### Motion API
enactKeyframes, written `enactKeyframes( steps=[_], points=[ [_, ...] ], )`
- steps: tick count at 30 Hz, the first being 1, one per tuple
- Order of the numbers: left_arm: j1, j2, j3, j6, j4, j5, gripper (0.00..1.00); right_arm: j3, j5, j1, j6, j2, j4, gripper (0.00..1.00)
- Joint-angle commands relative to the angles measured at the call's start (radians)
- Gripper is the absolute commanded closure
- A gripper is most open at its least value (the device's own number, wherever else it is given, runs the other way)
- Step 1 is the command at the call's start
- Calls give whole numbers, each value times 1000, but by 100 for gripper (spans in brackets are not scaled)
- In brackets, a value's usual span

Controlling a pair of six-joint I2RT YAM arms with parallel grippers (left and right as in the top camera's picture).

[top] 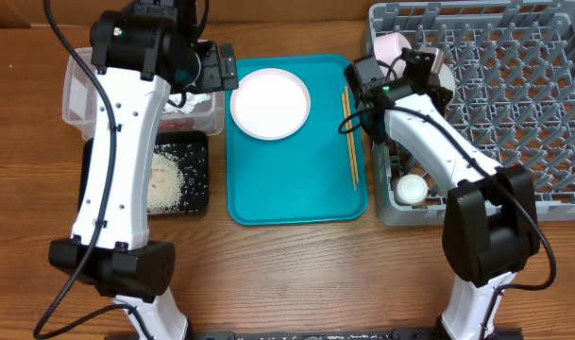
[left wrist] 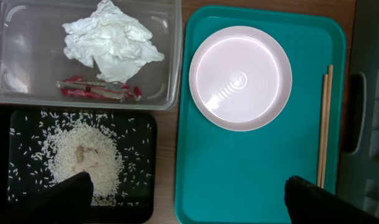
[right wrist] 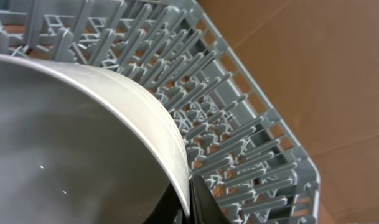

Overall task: Sort waste into correct bins and load items into the dishwasher
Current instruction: 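Lower the white bowl into the rack and open the right gripper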

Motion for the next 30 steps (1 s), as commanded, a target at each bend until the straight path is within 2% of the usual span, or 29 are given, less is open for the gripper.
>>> enactKeyframes(
  steps=[1, 6, 12, 30],
  points=[
    [1, -5, 16, -7, 2, -16, 0, -15, 109, -3, 4, 3, -2, 96],
    [1, -4, 16, -7, 2, -16, 0, -15, 258, -3, 3, 3, -2, 96],
    [1, -4, 16, -7, 2, -16, 0, -15, 276, -3, -3, 3, -13, 96],
    [1, -4, 16, -7, 2, -16, 0, -16, 71, -16, -3, 3, -16, 96]
  ],
)
